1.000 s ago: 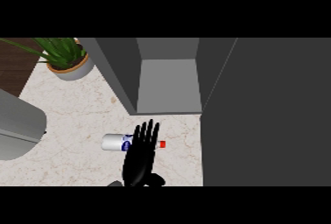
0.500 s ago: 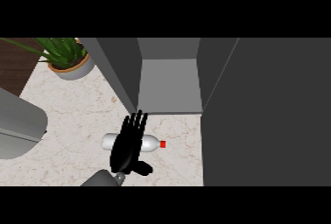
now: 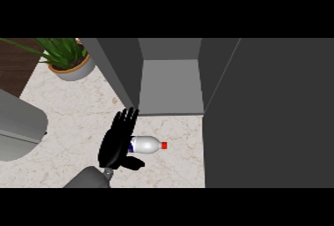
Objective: Pick up the bottled water, place it into the cabinet and close the cabinet
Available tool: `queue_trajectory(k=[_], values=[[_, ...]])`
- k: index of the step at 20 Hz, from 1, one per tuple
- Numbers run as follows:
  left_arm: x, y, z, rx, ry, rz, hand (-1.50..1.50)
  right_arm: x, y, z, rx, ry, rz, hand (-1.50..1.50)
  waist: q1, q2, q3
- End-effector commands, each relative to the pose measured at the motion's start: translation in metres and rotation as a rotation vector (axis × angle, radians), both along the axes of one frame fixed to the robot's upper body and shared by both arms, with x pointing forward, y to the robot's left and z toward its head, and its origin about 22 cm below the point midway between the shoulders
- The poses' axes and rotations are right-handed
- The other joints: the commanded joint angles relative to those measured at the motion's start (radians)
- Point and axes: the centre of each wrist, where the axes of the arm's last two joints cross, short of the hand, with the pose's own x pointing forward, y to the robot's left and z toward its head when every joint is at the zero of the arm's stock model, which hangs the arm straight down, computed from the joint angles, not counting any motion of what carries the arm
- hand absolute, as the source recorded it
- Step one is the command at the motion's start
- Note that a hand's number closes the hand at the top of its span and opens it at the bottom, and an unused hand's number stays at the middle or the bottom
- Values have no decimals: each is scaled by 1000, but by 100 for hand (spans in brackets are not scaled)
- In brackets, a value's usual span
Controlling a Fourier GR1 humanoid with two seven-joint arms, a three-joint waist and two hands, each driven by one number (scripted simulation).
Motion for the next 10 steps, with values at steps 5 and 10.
queue_trajectory(k=[5, 10], values=[[19, 44, 10, -138, 52, 15, -150, -2, 11, 30, 31, -55, 2, -150, 9, 4, 0], [8, 25, -14, -200, 85, -9, -150, 0, 1, 24, 23, -61, 9, -150, 7, 4, 0]])
